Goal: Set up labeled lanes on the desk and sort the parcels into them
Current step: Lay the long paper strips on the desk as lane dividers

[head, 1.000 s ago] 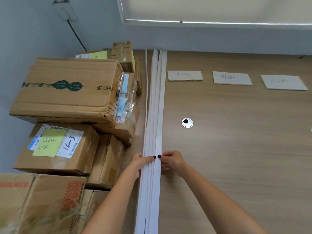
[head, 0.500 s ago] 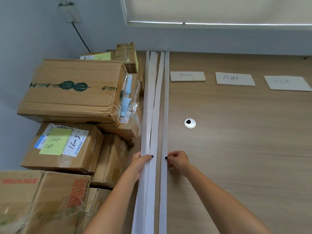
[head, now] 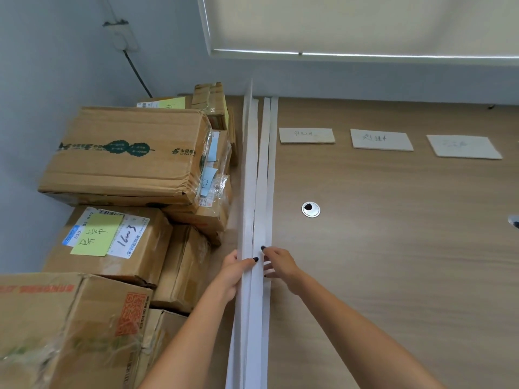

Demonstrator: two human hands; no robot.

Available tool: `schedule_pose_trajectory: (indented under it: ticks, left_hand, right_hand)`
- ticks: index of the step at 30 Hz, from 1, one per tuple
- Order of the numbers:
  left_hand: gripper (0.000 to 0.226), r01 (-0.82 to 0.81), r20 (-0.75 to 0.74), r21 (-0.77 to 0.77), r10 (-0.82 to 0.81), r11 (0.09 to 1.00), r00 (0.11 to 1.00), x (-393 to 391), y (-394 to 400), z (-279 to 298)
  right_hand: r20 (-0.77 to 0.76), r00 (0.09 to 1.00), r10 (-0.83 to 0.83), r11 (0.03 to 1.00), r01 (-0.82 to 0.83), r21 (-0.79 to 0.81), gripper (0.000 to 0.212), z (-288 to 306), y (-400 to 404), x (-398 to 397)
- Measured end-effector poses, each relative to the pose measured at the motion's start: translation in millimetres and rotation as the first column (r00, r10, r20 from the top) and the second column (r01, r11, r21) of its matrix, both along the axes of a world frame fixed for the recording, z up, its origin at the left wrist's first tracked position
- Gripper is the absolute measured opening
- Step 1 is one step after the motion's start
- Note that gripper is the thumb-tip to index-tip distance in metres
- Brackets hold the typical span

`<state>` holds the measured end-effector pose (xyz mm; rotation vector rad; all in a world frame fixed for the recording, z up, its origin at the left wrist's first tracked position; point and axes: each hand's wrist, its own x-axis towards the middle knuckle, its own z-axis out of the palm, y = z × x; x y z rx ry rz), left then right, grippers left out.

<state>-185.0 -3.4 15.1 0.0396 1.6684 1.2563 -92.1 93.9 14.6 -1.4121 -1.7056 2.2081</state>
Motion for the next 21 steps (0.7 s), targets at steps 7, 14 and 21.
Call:
schedule_pose_trajectory:
  ticks: [7,14,21]
  left_hand:
    - [0.038,-0.005,-0.028,0.086,0.007,0.996,1.0,15,-2,24]
    - [0.028,-0.003,-0.102,0.107,0.014,0.994,0.995,41,-1,37]
    - [0.032,0.074,-0.139,0.155,-0.052,0.985,0.989,74,14,50]
  right_hand:
    - [-0.124,0.992,-0.029,0.998,0.035,0.046,0.011,19,-4,19]
    - [-0.165,0.98,-0.113,0.99,0.125,0.066,0.013,34,-2,64]
    - [-0.111,0.976,-0.187,0.977,0.196,0.082,0.02,37,31,137]
